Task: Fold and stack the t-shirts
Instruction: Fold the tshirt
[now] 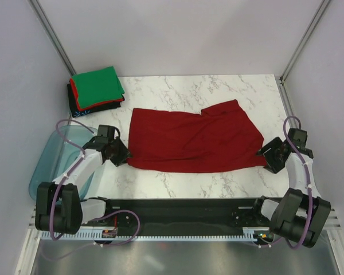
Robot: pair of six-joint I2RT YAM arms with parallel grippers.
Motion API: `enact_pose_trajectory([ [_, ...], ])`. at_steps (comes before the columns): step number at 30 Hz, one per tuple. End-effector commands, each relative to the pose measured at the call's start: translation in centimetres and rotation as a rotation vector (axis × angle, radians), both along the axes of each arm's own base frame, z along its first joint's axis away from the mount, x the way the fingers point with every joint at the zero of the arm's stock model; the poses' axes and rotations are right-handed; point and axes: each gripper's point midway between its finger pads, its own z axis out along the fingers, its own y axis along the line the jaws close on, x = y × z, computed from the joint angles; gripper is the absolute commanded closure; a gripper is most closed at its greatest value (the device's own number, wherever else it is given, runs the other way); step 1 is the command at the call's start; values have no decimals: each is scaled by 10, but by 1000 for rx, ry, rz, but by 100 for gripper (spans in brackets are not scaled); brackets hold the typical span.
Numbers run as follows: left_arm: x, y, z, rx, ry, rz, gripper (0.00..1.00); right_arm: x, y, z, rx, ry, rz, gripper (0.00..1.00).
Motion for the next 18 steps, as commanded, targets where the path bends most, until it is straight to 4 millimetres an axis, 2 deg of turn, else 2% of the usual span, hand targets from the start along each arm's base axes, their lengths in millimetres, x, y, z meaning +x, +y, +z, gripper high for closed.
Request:
enact_pose_trajectory([
  [1, -2, -8, 13, -61, -43, -1, 46, -9, 0, -2, -9, -5, -28, 25],
  [4, -3, -4, 38, -45, -104, 2, 31, -1, -3, 13, -35, -77, -26, 20],
  [5, -1, 1, 45, -20, -130, 10, 25, 6, 2, 22, -15, -133, -2, 20],
  [6, 1, 3, 57, -11, -176, 11, 24, 13, 6, 29, -8, -178, 30, 19],
  [7, 8, 6, 69, 6, -212, 17, 22, 28, 5, 44, -24, -247, 51, 19],
  [9, 17, 9, 80, 29, -245, 17, 22, 44, 15, 56, -63, -261, 109, 19],
  [10, 29, 11, 94, 43, -288, 18, 22, 60, 13, 77, -109, -303, 124, 18],
  [11, 35, 13, 97, 64, -295, 2, 22, 69, 17, 80, -126, -294, 142, 18],
  [12, 41, 13, 102, 76, -302, -4, 23, 86, 25, 100, -162, -337, 172, 18],
  [13, 54, 13, 110, 84, -311, -11, 23, 97, 28, 108, -168, -362, 179, 17],
  [14, 62, 13, 115, 96, -327, -28, 25, 110, 31, 103, -160, -349, 188, 17],
  [15, 69, 12, 119, 98, -337, -32, 25, 129, 36, 119, -155, -403, 204, 17],
  [16, 83, 11, 122, 101, -339, -35, 25, 141, 38, 119, -150, -405, 211, 17],
  [17, 91, 11, 124, 109, -350, -45, 25, 155, 39, 99, -135, -351, 222, 17],
  [18, 100, 10, 125, 109, -357, -46, 26, 175, 39, 109, -134, -378, 229, 17],
])
